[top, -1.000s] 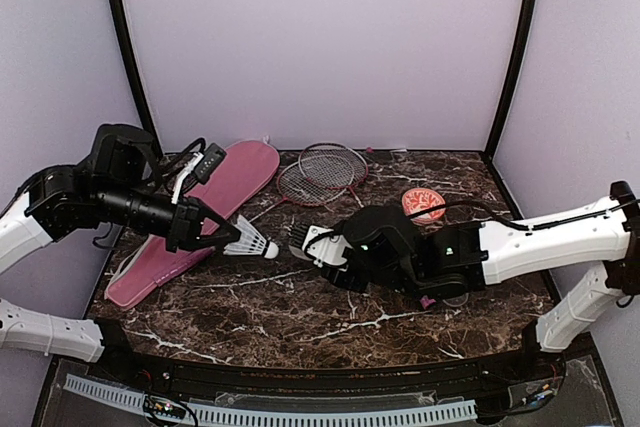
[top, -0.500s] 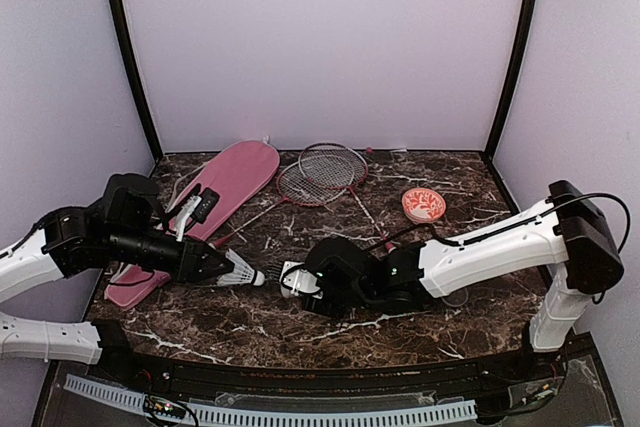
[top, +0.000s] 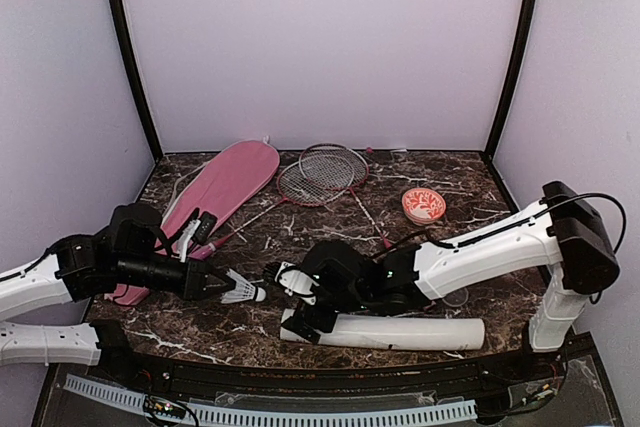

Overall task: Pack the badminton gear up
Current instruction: Place the shuttle tube at the center of the board.

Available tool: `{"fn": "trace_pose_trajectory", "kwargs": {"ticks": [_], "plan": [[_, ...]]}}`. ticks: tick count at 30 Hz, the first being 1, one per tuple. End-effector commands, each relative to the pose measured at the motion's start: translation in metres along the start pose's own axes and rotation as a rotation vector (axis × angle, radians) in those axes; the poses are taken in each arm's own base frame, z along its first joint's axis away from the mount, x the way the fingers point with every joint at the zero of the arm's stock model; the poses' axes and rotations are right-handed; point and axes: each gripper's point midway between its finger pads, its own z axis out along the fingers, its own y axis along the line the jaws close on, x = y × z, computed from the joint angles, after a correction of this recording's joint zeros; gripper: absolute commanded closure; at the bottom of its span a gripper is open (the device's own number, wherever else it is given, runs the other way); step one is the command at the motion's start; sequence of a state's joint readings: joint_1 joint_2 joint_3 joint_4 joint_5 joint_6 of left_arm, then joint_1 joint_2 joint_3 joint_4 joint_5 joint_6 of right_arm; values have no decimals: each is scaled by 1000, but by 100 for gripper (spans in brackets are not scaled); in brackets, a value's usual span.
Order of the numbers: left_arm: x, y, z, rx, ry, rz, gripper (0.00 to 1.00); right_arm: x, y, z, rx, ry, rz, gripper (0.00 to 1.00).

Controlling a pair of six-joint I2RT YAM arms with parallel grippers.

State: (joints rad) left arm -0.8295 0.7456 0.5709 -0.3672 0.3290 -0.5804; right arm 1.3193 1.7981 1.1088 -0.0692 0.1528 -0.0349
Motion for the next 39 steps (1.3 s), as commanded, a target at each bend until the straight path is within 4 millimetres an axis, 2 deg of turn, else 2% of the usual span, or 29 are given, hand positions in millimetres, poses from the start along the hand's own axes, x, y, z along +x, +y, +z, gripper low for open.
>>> {"fn": "trace_pose_trajectory", "kwargs": {"ticks": [1, 4, 6, 9, 10, 13, 17, 20, 23, 28, 33, 39], "plan": [[2, -4, 5, 54, -23, -3, 100, -36, 2, -30, -66, -117, 117, 0], [5, 2, 8, 41, -18, -11, 100, -37, -5, -45, -92, -127, 185, 0], [7, 0, 9, 55, -11, -13, 100, -29, -1, -52, -127, -107, 197, 0], [15, 0, 9, 61, 21, -15, 100, -1, 16, -55, -182, -2, 181, 0], [17, 2, 9, 53, 28, -16, 100, 6, 21, -65, -188, 20, 166, 0], [19, 4, 6, 44, 27, -18, 100, 35, 35, -74, -195, 113, 126, 0], [19, 2, 6, 56, 22, -21, 100, 61, 42, -83, -185, 177, 103, 0], [19, 3, 6, 56, 21, -27, 100, 71, 40, -84, -153, 210, 76, 0], [18, 3, 7, 57, 18, -28, 100, 84, 27, -78, -60, 244, 47, 0], [16, 1, 6, 60, 17, -24, 100, 96, 8, -70, 58, 279, 7, 0], [15, 0, 5, 61, 12, -22, 100, 103, 0, -65, 93, 309, 17, 0], [15, -1, 5, 62, 11, -17, 100, 89, 5, -70, 50, 271, 46, 2]]}}
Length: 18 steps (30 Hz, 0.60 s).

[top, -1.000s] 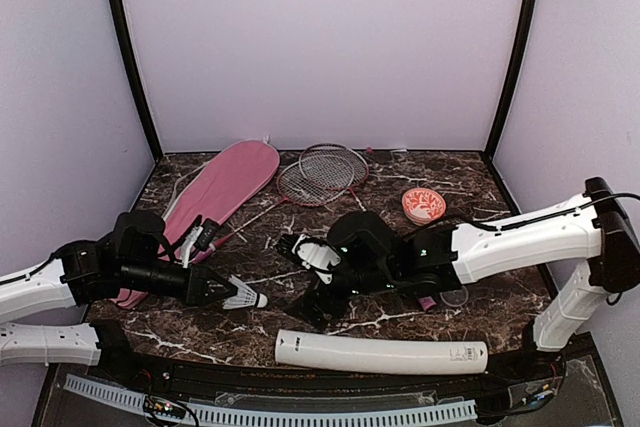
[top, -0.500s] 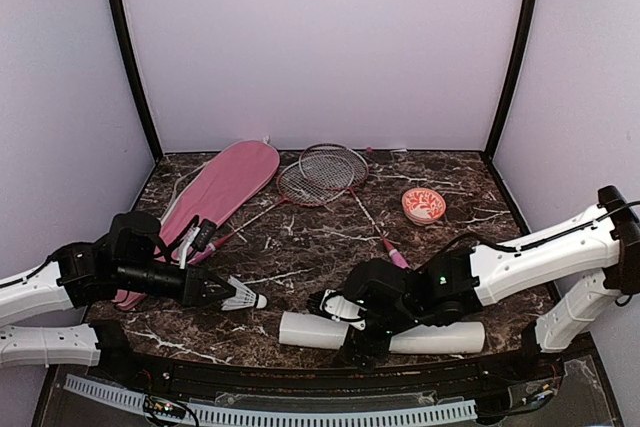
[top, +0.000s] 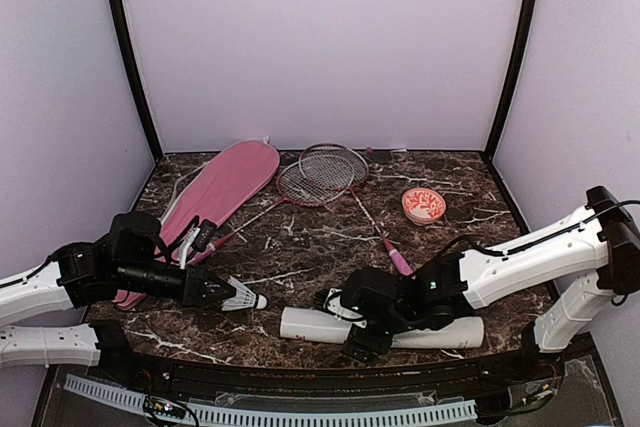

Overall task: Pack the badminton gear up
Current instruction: Pick up the shuttle tube from the center of the board.

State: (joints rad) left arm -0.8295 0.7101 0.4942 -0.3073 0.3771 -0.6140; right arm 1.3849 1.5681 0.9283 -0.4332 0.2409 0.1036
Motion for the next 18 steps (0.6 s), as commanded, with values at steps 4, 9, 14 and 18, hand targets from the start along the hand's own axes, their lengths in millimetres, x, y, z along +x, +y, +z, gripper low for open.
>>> {"fn": "trace_pose_trajectory", "kwargs": {"ticks": [4, 9, 14, 18], "plan": [[0, -3, 0, 15, -5, 12, 100, -17, -14, -17, 18, -43, 36, 1], [-2, -4, 0, 20, -11, 11, 100, -11, -18, -11, -15, -25, 37, 0], [-1, -5, -1, 23, -11, 13, 100, -2, -7, 1, -63, 7, -1, 0], [-1, -5, -2, 22, -15, 11, 100, 7, -19, 13, -37, 44, 16, 0]]}}
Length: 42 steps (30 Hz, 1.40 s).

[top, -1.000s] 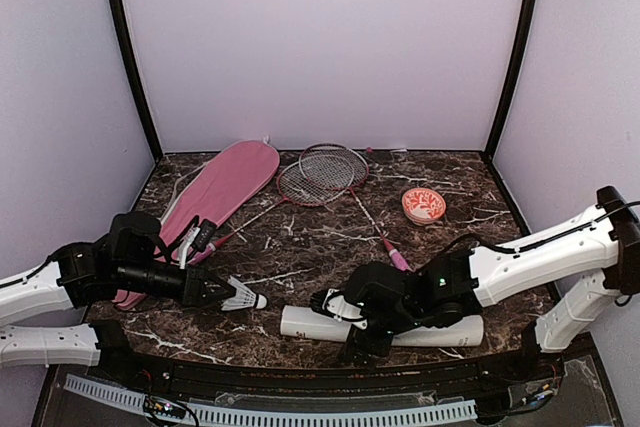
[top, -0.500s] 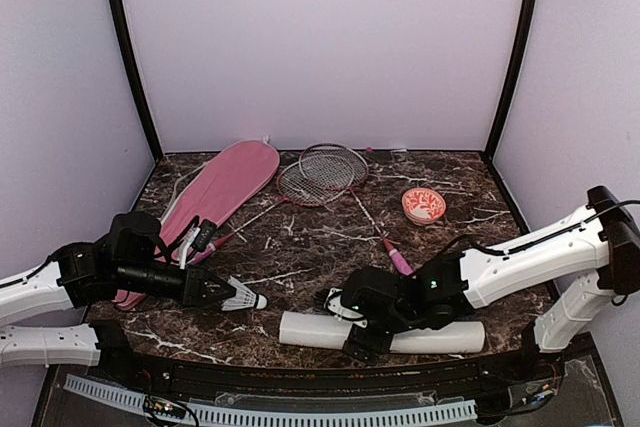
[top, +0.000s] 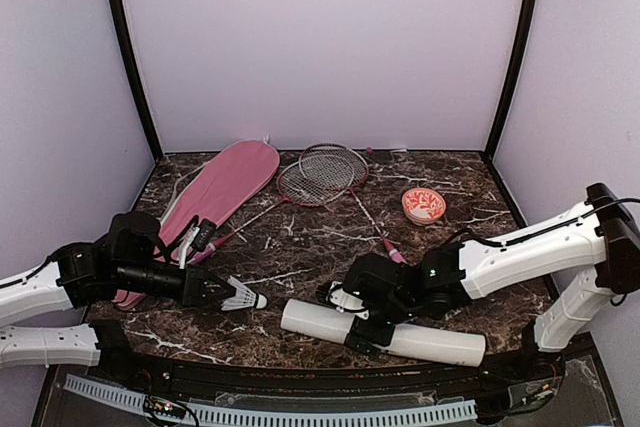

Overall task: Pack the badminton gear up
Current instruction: Pick up the shuttle tube from the center of the board.

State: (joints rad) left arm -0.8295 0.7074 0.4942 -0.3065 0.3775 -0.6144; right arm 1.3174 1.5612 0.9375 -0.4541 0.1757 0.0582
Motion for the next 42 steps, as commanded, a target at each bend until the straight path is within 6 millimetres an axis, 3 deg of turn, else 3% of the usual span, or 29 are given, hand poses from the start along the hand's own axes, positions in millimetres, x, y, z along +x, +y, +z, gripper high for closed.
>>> {"fn": "trace_pose_trajectory", "kwargs": {"ticks": [1, 10, 29, 37, 42], "plan": [[-1, -4, -2, 20, -11, 10, 100, 8, -8, 17, -7, 40, 9, 0], [2, -8, 1, 49, 2, 24, 100, 9, 0, 28, -58, 64, 1, 0], [0, -12, 3, 77, -4, 28, 100, -29, -1, 47, -50, -17, -25, 3], [2, -13, 3, 83, 6, 39, 100, -37, 5, 44, -91, -60, -13, 31], [-6, -19, 0, 94, -11, 78, 100, -50, 3, 28, -94, -140, 6, 37]]}}
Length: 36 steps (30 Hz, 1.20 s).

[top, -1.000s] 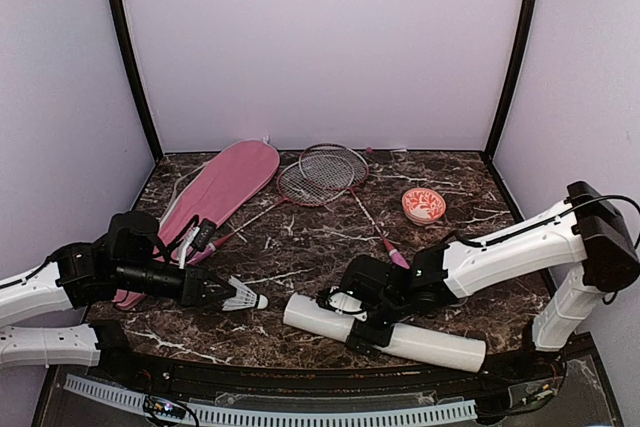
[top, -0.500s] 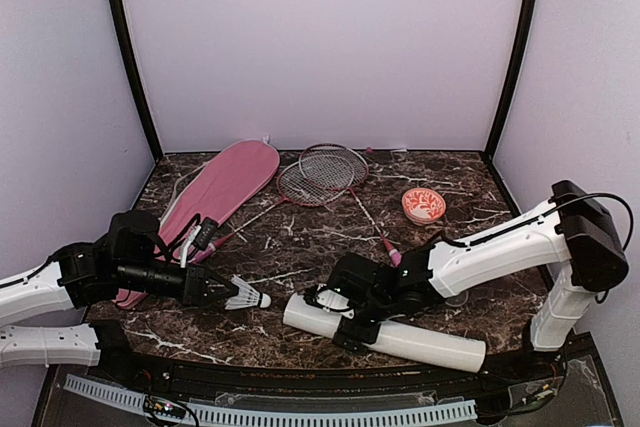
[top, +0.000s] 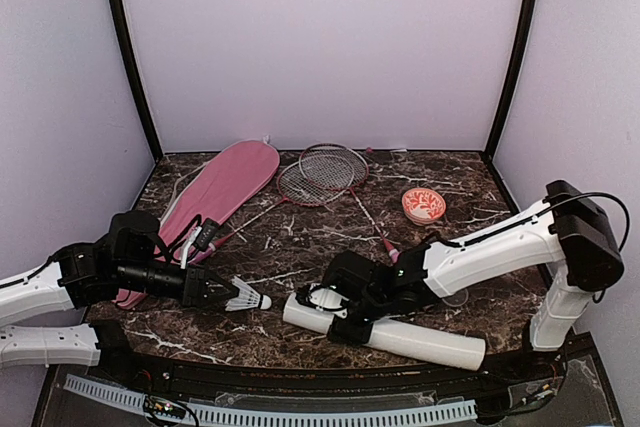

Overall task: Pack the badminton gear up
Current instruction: Pick up the shuttle tube from the center of the board, then place the shuttlecock on the shuttle tube.

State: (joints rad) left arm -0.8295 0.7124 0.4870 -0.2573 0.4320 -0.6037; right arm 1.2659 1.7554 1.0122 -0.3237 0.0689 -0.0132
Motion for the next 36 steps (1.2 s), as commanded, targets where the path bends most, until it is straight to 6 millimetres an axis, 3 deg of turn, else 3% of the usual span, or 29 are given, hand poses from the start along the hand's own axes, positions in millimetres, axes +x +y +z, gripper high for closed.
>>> {"fn": "trace_pose_trajectory", "kwargs": {"ticks": [1, 15, 24, 28, 33, 36], "plan": [[-7, -10, -2, 32, -20, 60, 100, -31, -3, -22, -2, -152, 29, 37], [-45, -56, -19, 178, -107, 83, 100, -58, -8, -75, 6, -364, 101, 36], [-48, -67, -6, 224, -26, 119, 100, -63, -8, -84, 0, -392, 102, 36], [-57, -59, -7, 140, -46, 143, 100, -62, -7, -85, -3, -394, 99, 36], [-77, -48, -28, 15, -148, 168, 100, -58, -7, -88, -1, -396, 106, 36], [-79, -43, -35, -5, -164, 159, 100, -59, -7, -89, -3, -399, 106, 37]]}}
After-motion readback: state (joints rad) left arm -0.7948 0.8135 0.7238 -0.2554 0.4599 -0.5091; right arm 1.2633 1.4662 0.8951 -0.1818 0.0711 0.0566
